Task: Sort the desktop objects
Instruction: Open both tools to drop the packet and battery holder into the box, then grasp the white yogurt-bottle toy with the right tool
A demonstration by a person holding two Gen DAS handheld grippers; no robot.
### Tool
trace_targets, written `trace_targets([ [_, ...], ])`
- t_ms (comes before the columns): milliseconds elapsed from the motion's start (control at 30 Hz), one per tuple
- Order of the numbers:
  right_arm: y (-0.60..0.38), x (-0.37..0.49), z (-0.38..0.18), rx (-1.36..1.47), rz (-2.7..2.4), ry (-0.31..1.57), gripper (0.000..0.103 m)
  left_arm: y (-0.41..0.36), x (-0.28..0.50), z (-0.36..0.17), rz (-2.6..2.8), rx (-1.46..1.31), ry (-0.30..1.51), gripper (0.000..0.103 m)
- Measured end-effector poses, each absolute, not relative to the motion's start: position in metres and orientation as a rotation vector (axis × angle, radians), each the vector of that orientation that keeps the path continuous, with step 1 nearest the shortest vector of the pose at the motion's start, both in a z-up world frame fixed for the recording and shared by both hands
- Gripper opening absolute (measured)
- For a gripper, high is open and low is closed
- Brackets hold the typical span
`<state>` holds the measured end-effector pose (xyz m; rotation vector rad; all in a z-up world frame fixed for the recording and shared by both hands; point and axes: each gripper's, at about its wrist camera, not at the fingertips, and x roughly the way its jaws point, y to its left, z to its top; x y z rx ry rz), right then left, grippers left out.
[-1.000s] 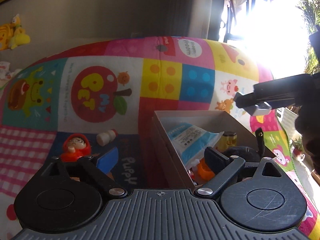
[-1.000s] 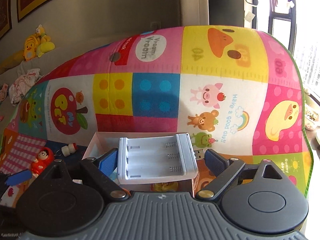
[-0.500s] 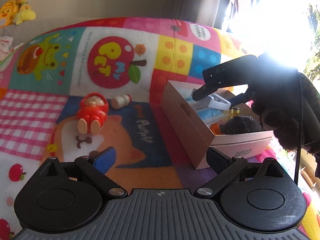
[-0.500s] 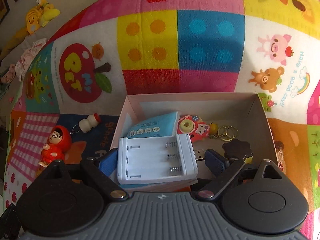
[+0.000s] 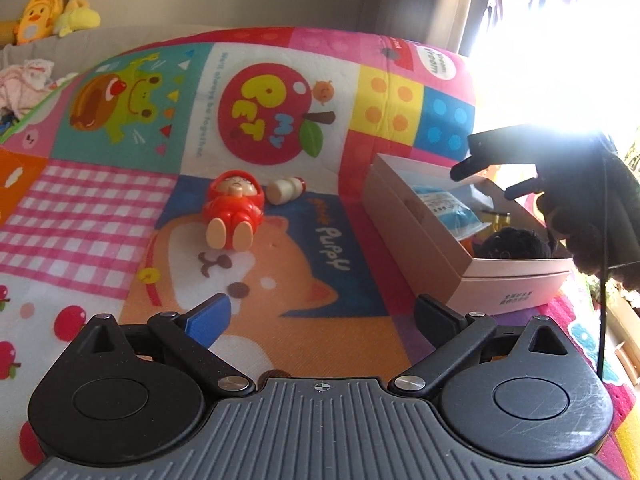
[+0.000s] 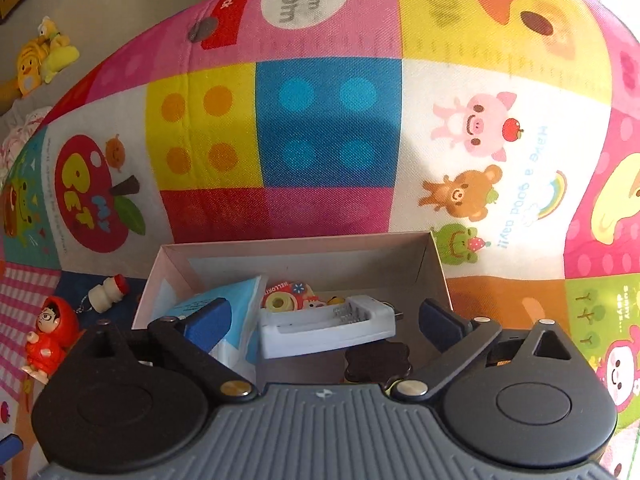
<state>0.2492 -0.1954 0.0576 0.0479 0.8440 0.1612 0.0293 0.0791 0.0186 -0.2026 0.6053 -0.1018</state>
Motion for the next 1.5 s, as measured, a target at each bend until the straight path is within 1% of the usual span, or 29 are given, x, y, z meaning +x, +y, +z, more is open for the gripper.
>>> trace_targets([
  [233, -0.167, 0.233, 0.071, 0.063, 0.253, 0.857, 0.100, 0.093, 0.026, 0.016, -0.035, -0.206, 0.594, 0.101],
  [433, -0.097, 0.223, 0.084, 0.025, 0.378, 0.870, 0.099, 0.111, 0.027, 0.005, 0.044, -0.249, 0.605, 0.102],
  [500, -0.071, 0.230, 0.086, 0.022, 0.402, 0.880, 0.088, 0.114, 0.028, 0.000, 0.045, -0.273, 0.619, 0.102],
  [533, -0.058, 0.236, 0.085, 0.023, 0.411, 0.898, 0.079, 0.115, 0.028, -0.003, 0.042, -0.281, 0.629, 0.102],
  [567, -0.046, 0.244, 0.082, 0.026, 0.413, 0.916, 0.075, 0.116, 0.028, -0.004, 0.036, -0.289, 0.632, 0.102],
  [733, 0.005, 0.277, 0.048, -0.013, 0.356, 0.993, 0.075, 0.115, 0.026, -0.005, 0.021, -0.294, 0.623, 0.102],
  [900, 0.026, 0.294, 0.017, 0.040, 0.328, 1.068, 0.075, 0.118, 0.026, -0.006, 0.014, -0.321, 0.623, 0.102],
  [1000, 0.035, 0.289, 0.013, -0.031, 0.322, 1.058, 0.058, 0.118, 0.026, -0.006, 0.012, -0.323, 0.621, 0.102],
  [1033, 0.037, 0.286, 0.014, -0.060, 0.342, 1.064, 0.041, 0.118, 0.026, -0.006, 0.011, -0.325, 0.620, 0.102],
  [1067, 0.036, 0.282, 0.016, -0.079, 0.355, 1.070, 0.032, 0.118, 0.026, -0.006, 0.010, -0.326, 0.620, 0.102],
  [1100, 0.034, 0.278, 0.019, -0.088, 0.360, 1.074, 0.027, 0.118, 0.026, -0.006, 0.010, -0.326, 0.620, 0.102],
  [1267, 0.018, 0.250, 0.037, -0.129, 0.405, 1.038, 0.027, 0.118, 0.026, -0.007, 0.011, -0.324, 0.620, 0.102],
  [1500, -0.001, 0.229, 0.062, -0.102, 0.468, 1.022, 0.027, 0.117, 0.026, -0.007, 0.019, -0.308, 0.624, 0.102],
])
